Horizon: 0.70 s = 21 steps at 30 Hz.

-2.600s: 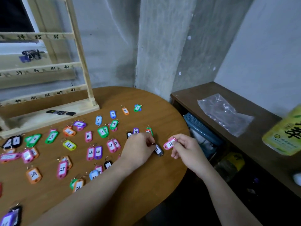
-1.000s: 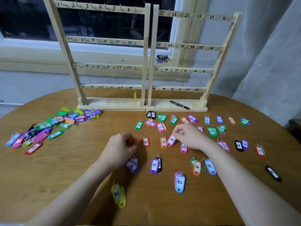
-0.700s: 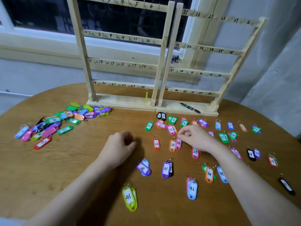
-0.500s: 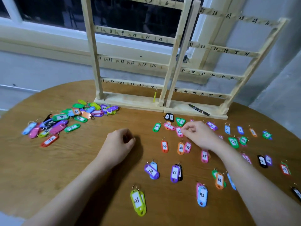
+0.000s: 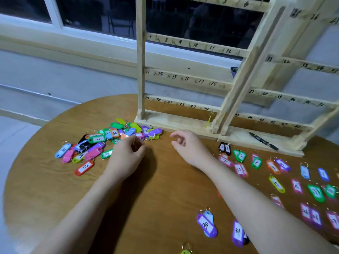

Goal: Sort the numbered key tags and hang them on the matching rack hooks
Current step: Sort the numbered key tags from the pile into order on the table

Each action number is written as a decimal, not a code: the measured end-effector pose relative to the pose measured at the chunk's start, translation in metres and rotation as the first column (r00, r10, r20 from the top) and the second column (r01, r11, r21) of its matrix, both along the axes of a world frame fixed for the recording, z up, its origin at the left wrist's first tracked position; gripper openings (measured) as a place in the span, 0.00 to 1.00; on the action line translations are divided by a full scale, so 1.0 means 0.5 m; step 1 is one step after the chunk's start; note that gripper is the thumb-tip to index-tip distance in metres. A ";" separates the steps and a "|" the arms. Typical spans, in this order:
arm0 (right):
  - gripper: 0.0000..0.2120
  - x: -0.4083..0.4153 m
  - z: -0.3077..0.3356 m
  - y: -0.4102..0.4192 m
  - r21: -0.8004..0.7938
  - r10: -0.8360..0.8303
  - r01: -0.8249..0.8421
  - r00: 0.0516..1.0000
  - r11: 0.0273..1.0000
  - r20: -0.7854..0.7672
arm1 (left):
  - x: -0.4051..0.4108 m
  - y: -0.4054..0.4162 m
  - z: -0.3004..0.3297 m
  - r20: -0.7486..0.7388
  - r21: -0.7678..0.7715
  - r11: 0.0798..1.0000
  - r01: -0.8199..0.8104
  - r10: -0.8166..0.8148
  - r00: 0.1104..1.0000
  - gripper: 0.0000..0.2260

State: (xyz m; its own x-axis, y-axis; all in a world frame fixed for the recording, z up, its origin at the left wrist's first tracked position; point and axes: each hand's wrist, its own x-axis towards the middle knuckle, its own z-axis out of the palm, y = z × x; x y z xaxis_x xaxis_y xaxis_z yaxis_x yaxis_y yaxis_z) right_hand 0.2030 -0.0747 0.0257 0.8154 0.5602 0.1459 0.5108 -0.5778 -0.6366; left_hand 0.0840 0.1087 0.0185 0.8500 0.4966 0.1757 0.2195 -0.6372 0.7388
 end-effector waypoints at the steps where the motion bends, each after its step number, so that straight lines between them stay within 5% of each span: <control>1: 0.11 0.006 -0.010 0.021 -0.017 0.013 -0.012 1.000 1.000 0.023 | 0.010 0.004 -0.002 0.008 0.006 1.000 -0.004 0.004 1.000 0.03; 7: 0.17 0.024 -0.028 0.084 -0.226 0.061 0.006 0.955 0.974 0.291 | 0.070 0.007 -0.028 0.032 0.173 0.984 -0.028 0.023 0.999 0.05; 21: 0.07 0.052 -0.048 0.085 -0.094 0.023 0.006 0.950 0.996 0.312 | 0.099 0.016 -0.043 0.086 0.246 0.968 0.044 -0.067 0.994 0.11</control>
State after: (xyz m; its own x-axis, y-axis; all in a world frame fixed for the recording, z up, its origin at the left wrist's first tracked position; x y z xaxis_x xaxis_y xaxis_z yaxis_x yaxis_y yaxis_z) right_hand 0.2292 -0.0323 0.0015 0.7324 0.5900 0.3400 0.6807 -0.6211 -0.3884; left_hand 0.1335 0.1169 -0.0031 0.8493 0.3818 0.3647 0.1165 -0.8093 0.5758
